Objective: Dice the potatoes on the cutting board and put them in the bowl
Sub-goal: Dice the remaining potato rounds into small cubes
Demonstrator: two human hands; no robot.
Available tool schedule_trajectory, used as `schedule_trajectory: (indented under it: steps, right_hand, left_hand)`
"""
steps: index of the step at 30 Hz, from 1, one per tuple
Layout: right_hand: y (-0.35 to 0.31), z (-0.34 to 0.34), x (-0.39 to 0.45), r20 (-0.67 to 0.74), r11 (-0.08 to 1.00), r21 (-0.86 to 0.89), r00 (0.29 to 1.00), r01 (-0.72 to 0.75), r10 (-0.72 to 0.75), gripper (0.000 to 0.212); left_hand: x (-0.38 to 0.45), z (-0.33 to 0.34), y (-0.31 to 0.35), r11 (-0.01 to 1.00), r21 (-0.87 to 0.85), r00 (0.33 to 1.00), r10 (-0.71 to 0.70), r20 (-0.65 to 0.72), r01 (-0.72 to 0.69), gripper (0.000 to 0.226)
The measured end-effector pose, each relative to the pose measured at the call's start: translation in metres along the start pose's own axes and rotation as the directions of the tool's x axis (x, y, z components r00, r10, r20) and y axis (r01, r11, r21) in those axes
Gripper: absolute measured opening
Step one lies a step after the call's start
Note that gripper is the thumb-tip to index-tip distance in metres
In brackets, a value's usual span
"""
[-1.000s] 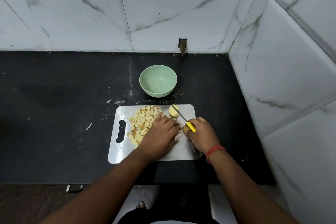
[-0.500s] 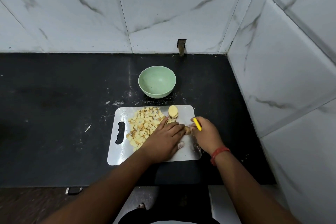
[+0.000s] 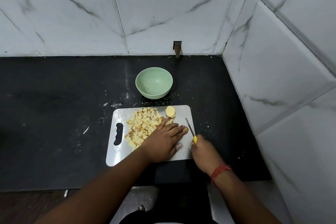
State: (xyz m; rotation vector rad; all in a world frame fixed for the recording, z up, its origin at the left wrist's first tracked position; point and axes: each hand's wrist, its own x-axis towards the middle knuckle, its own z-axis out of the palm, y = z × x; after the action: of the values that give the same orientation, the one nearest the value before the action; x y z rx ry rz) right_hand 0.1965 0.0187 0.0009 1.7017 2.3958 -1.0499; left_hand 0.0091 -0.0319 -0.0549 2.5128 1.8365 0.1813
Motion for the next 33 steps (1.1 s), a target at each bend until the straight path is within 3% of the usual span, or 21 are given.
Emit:
schedule_trajectory:
  steps: [13, 23, 33]
  right_hand:
    - [-0.016, 0.004, -0.002, 0.116, 0.986, -0.111, 0.983, -0.127, 0.140, 0.020]
    - [-0.026, 0.008, -0.003, 0.173, 0.950, -0.205, 0.947, -0.235, 0.272, 0.042]
    - [0.001, 0.016, -0.046, 0.160, 0.968, -0.160, 0.963, -0.192, 0.217, 0.036]
  left_hand:
    - [0.002, -0.005, 0.003, 0.998, 0.056, 0.999, -0.007, 0.050, 0.004, 0.059]
    - [0.002, -0.010, 0.016, 0.994, 0.096, 0.997, -0.056, 0.054, 0.051, 0.065]
    - [0.001, -0.010, 0.023, 0.991, 0.073, 0.989, -0.117, 0.095, 0.110, 0.065]
